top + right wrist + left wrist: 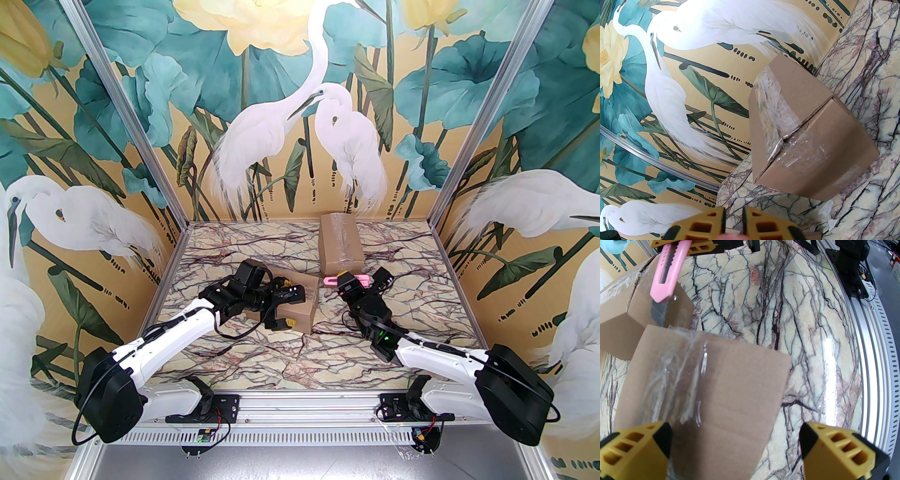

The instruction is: Unpack the express box

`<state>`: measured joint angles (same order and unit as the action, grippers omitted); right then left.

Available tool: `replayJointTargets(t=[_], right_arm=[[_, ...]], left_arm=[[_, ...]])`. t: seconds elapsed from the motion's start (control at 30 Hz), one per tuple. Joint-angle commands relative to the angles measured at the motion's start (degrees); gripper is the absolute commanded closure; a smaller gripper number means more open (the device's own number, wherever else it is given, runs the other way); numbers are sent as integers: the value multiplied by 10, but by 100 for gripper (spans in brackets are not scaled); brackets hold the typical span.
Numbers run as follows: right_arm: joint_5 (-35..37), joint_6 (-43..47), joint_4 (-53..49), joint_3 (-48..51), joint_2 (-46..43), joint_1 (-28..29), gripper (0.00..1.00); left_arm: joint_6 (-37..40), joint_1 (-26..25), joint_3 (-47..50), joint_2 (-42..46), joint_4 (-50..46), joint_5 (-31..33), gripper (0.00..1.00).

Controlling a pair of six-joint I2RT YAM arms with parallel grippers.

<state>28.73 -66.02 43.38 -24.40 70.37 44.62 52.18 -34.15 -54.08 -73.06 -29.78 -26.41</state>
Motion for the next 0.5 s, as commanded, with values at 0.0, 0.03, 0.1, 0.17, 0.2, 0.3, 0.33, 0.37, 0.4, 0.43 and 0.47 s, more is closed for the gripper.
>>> replayJointTargets(t=[0.0, 0.03, 0.1, 0.17, 0.2, 0.3, 0.33, 0.37, 0.4, 0.43, 0.47], right_arm=[[-21, -16, 13, -10, 9, 3, 100], [-18, -17, 15, -8, 10, 3, 100], [-13, -23, 15, -3, 8, 3, 100], [-10, -32, 11, -1, 7, 3, 100], [-11, -41, 12, 1, 7, 4, 100], [-16, -74, 8, 6, 10, 3, 100], [-21, -86, 2, 6, 11, 3, 100], [-27, -96, -3, 5, 12, 3, 100], [-34, -107, -10, 4, 12, 3, 100], [-39, -115, -15, 3, 12, 3, 100], [-47, -124, -22, 2, 12, 3, 100]], left_arm=[[-11, -5, 18, 0, -35, 10, 5], [-11, -6, 18, 0, -36, 11, 5], [-12, -5, 20, 1, -37, 14, 5], [-13, -6, 21, 1, -33, 16, 5], [-14, -5, 22, 1, -30, 18, 5], [-24, -5, 23, -2, -12, 27, 5], [-29, -5, 22, -3, -3, 32, 5], [-33, -5, 22, -4, 7, 34, 5], [-35, -6, 23, -5, 16, 38, 5], [-38, -5, 23, -6, 24, 41, 5], [-43, -6, 22, -8, 34, 47, 5]])
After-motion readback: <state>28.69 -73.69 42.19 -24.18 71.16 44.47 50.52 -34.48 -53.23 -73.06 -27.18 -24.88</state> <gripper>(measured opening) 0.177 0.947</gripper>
